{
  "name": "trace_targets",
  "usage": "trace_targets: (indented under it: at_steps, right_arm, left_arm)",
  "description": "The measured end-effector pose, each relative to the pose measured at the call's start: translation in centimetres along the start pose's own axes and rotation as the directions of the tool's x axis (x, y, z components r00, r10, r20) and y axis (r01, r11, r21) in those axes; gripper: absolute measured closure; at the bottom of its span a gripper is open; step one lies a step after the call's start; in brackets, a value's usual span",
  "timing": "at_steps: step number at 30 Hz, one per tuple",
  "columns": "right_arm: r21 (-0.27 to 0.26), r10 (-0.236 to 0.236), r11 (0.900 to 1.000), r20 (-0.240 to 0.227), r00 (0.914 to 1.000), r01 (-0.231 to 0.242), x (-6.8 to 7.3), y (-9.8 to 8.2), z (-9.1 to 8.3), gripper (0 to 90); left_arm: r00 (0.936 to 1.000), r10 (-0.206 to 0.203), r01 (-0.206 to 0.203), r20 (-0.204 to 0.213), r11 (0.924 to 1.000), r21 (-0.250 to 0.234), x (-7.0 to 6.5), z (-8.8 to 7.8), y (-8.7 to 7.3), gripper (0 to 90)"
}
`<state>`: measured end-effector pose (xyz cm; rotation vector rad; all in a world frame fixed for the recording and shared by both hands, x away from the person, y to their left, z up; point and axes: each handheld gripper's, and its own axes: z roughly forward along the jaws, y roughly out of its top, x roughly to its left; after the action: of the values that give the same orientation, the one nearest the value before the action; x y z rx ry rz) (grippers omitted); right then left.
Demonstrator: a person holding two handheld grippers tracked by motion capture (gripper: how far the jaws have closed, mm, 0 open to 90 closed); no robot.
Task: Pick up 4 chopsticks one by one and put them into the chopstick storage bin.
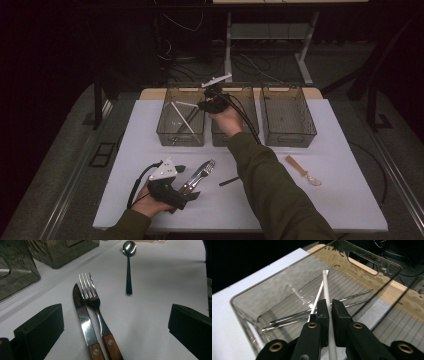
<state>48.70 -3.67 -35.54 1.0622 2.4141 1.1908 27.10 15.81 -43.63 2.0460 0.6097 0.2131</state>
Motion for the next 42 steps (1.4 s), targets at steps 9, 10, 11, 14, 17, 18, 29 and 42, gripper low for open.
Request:
trace_targets:
  at_steps: [9, 10, 11, 14, 17, 18, 29, 42]
  right_arm:
    - [0.04, -0.005, 0.999, 0.023, 0.9997, 0.004, 0.7, 1.1, 2.9, 85.0]
    - [0.041, -0.008, 0.999, 0.026, 0.9996, 0.007, 0.8, 1.2, 3.2, 85.0]
    - [0.043, -0.006, 0.999, 0.026, 0.9996, 0.005, 0.8, 1.3, 3.5, 85.1]
    - [0.055, -0.005, 0.998, 0.042, 0.9991, 0.002, 0.8, 1.7, 4.2, 85.0]
    - [0.051, 0.004, 0.999, 0.046, 0.9989, -0.007, 0.7, 1.8, 4.7, 85.0]
    - [0.049, 0.009, 0.999, 0.04, 0.9992, -0.011, 0.8, 1.8, 4.9, 85.0]
    - [0.032, -0.01, 0.999, 0.042, 0.9991, 0.009, 1.5, 1.9, 4.6, 59.2]
    - [0.003, 0.033, 0.999, -0.077, 0.9965, -0.033, 1.8, 1.2, 1.5, 46.5]
  left_arm:
    - [0.9999, -0.006, 0.006, 0.011, 1.0, -0.008, -0.1, 0.1, 0.1, 0.0]
    - [0.9999, -0.006, 0.006, 0.011, 1.0, -0.008, -0.1, 0.0, 0.1, 0.0]
    - [0.9999, -0.007, 0.007, 0.012, 0.9999, -0.01, 0.0, 0.0, 0.1, 0.0]
    - [0.9998, -0.01, 0.01, 0.015, 0.9998, -0.02, 0.0, 0.1, 0.1, 0.0]
    - [0.9998, -0.004, 0.004, 0.019, 0.9998, -0.018, 0.0, 0.1, 0.1, 0.0]
    - [0.9998, -0.003, 0.004, 0.019, 0.9998, -0.017, 0.0, 0.1, 0.1, 0.0]
    - [0.9998, -0.001, 0.001, 0.019, 0.9999, -0.011, -0.1, 0.1, 0.2, 0.0]
    - [0.9999, 0.005, -0.005, 0.014, 0.9999, -0.015, -0.1, 0.1, 0.2, 0.0]
